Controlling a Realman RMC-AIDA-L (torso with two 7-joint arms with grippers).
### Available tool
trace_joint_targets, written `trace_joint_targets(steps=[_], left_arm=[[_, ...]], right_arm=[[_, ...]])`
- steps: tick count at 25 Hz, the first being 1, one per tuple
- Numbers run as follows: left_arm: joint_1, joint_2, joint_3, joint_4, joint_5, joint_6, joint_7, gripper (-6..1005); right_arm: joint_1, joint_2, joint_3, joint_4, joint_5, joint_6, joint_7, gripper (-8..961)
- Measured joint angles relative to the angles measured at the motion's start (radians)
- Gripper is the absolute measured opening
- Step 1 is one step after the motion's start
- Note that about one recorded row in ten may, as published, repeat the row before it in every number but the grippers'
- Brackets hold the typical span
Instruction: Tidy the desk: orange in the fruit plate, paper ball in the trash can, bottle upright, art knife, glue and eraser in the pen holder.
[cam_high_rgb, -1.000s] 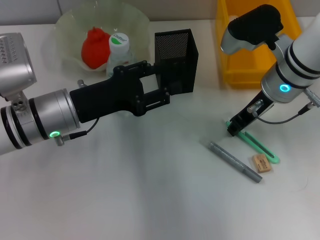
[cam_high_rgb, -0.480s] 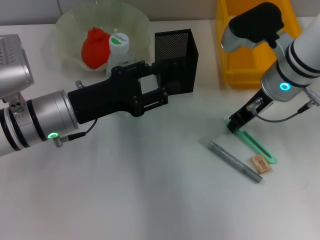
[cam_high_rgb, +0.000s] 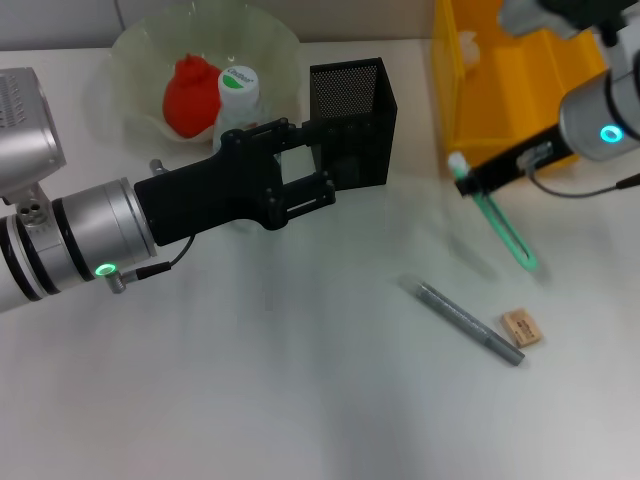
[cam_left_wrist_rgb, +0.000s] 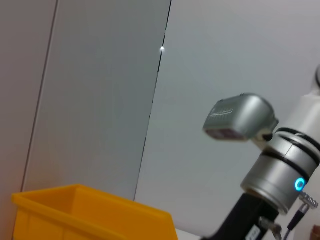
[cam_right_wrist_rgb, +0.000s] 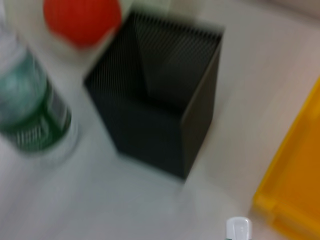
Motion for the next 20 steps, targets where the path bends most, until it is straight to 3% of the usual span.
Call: trace_joint_targets(steps=[6,10,14,20], left_arm=[[0.000,0.001,-0.002,0.001,-0.002,-0.001,0.001,625],[0.001,0.002,-0.014,0.001,-0.002,-0.001,0.006,625],[0.000,0.001,-0.016,0.001,-0.003,-0.001,0.011,624],[-0.003,0.000,-0.016,0.001,-0.007,0.000,0.012,625]], right_arm=[[-0.170,0.001,0.046,-0.183,0.181,0.127,-0.079,183],[-0.257,-0.001,0.106,-0.191,0.468,0.215,-0.268,183],[-0.245,-0.003,0.165,-0.006,0.835,0.245,-0.566,182],[-0.134,-0.002,0.173,0.370,1.300,0.232,-1.078,183]])
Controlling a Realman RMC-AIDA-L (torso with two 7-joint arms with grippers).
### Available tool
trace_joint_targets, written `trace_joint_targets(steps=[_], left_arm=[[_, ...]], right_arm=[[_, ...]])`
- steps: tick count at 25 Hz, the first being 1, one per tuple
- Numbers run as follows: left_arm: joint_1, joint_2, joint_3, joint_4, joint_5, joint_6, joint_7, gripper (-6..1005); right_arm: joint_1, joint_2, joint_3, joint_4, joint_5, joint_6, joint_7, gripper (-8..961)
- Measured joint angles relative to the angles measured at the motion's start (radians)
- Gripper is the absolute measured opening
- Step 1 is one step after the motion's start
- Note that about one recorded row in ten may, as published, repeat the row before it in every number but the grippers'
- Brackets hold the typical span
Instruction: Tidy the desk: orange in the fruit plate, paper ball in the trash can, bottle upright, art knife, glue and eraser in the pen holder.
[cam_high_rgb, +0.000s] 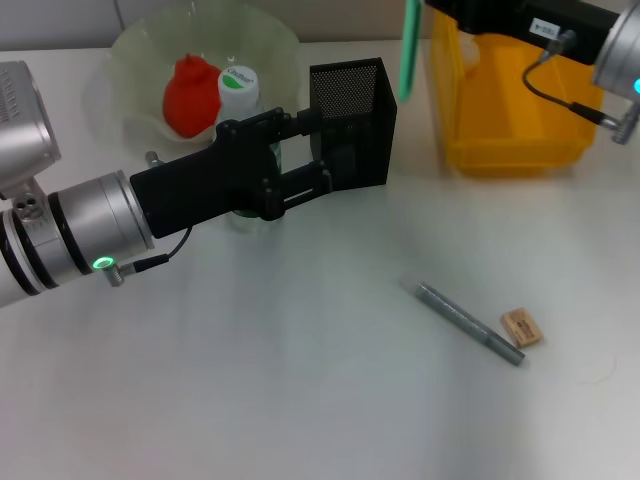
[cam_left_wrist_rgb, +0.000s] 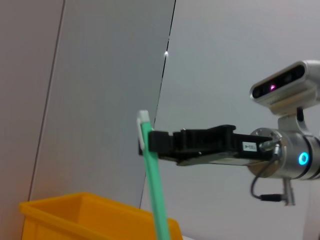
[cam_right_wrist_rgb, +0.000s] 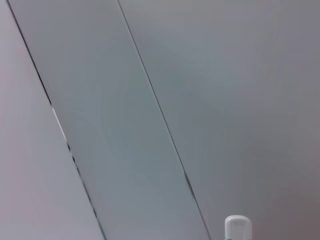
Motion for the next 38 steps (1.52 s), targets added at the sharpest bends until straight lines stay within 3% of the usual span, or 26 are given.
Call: trace_joint_targets(steps=[7,21,29,34,38], left_arm=[[0.003,0.000,0.000,0.000,-0.007,0.001,0.001,625],[0.005,0.000,0.005,-0.009,-0.035,0.001,0.037,624],[0.007,-0.001,0.004,-0.011,-0.035,-0.005,0.037,625],[0.008,-0.002,0.002,-0.011,-0.036,-0.009,0.039,624],[0.008,-0.001,0.000,-0.011,-0.035,-0.011,0.039,624]], right_arm=[[0.134,0.004,-0.007,0.302,0.223,-0.002,-0.380,183],[0.238,0.011,-0.012,0.486,0.233,0.009,-0.667,186],[0.236,0.011,-0.012,0.542,0.362,0.017,-0.784,193],[0.220,0.010,-0.015,0.538,0.371,0.008,-0.774,326],[0.124,0.004,-0.071,0.395,0.364,-0.031,-0.602,431]])
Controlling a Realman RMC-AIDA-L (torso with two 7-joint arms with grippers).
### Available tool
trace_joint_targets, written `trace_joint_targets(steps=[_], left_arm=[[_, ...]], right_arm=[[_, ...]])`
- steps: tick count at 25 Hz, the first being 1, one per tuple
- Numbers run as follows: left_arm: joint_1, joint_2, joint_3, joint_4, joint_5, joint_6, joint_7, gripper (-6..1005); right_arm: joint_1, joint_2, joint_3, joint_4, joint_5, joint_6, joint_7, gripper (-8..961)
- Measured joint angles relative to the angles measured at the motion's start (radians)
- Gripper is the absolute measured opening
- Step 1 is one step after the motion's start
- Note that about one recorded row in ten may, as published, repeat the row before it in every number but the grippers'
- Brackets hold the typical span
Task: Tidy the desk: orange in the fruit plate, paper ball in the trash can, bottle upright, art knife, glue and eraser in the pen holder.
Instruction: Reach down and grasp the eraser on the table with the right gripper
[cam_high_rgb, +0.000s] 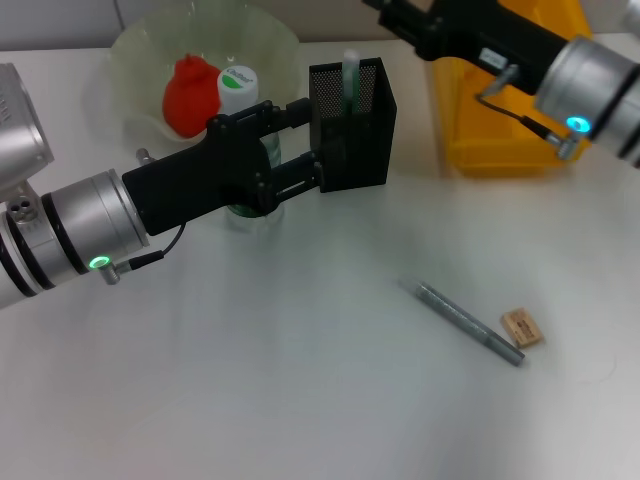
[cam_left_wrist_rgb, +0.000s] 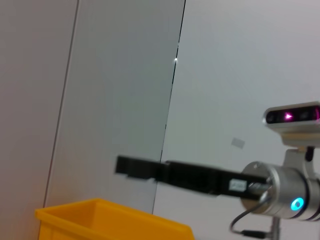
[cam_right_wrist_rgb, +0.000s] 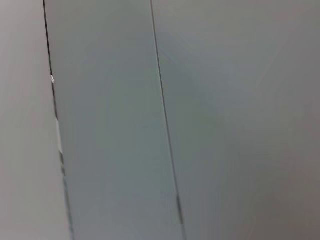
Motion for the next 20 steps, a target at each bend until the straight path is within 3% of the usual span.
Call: trace_joint_targets(steps=[3,5,8,10,15,20], left_arm=[[0.003,0.001,0.000,0.000,0.000,0.000,0.000,624],[0.004,0.002,0.000,-0.001,0.000,0.000,0.000,625],[0.005,0.002,0.000,-0.002,0.001,-0.001,0.000,625],[0.005,0.002,0.000,-0.002,0.001,-0.002,0.000,625],[0.001,0.003,0.004,-0.003,0.001,-0.007,0.000,624],[0.000,0.004,0.005,-0.002,0.001,-0.008,0.000,624]], right_arm=[[-0.111,-0.008,-0.047,-0.201,-0.077,0.021,0.240,488],[-0.191,-0.009,-0.041,-0.366,-0.209,0.032,0.424,499],[-0.277,-0.003,-0.018,-0.610,-0.477,0.043,0.717,516],[-0.310,-0.001,0.001,-0.787,-0.758,0.011,1.012,526],[-0.257,-0.004,0.072,-1.021,-1.253,-0.225,1.469,553],[-0.182,-0.007,0.125,-1.131,-1.426,-0.488,1.584,580]])
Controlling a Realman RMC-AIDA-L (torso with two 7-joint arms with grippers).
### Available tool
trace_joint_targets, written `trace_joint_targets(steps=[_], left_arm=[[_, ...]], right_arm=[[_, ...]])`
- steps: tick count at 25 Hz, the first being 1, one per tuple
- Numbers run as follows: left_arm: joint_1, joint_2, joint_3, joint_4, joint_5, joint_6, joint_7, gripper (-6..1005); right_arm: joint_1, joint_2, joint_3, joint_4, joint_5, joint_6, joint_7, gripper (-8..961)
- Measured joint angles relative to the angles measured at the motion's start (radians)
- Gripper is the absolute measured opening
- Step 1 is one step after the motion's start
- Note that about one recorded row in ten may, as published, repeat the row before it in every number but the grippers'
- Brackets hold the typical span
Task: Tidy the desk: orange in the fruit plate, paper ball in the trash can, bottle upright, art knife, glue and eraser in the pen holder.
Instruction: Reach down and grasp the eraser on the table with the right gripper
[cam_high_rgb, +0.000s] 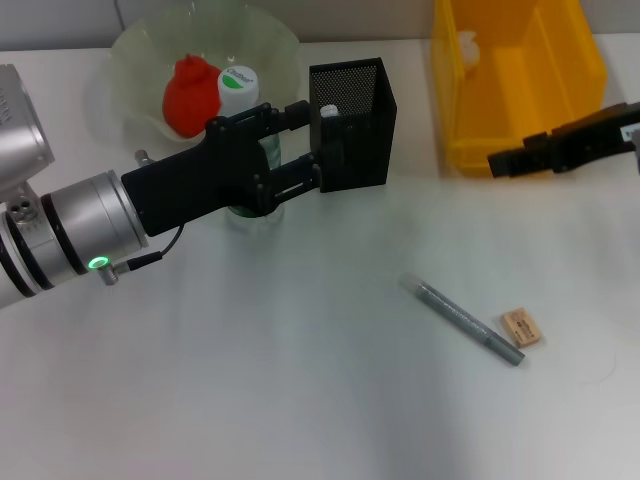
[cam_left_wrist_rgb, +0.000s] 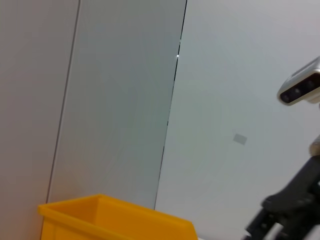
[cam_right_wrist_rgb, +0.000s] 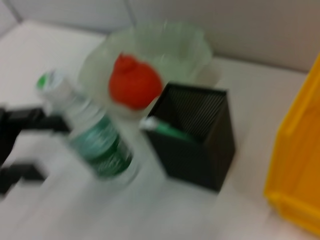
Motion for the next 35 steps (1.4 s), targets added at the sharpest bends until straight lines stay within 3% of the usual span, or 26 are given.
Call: trace_joint_targets(steps=[4,7,11,16,25,35], left_arm=[[0.000,0.000,0.003,0.000,0.000,-0.001,0.002,624],[-0.002,0.000,0.004,0.003,0.003,-0.001,0.004,624],[-0.002,0.000,0.004,0.005,0.004,-0.001,0.005,624],[0.004,0.001,0.006,0.006,0.007,-0.001,0.005,625],[-0.001,0.001,0.001,0.001,0.007,-0.004,0.014,625],[-0.021,-0.002,0.006,0.000,0.003,-0.039,0.016,625]], right_arm=[[0.044,-0.012,0.007,-0.008,-0.029,-0.127,-0.092,602],[0.073,-0.019,0.015,0.019,-0.034,-0.228,-0.332,643],[0.064,-0.012,0.046,0.024,-0.029,-0.233,-0.486,765],[0.062,-0.007,0.024,0.060,-0.059,-0.244,-0.657,768],[0.116,0.000,-0.164,0.165,-0.268,-0.235,-0.657,769],[0.194,0.004,-0.236,0.292,-0.348,-0.183,-0.640,768]])
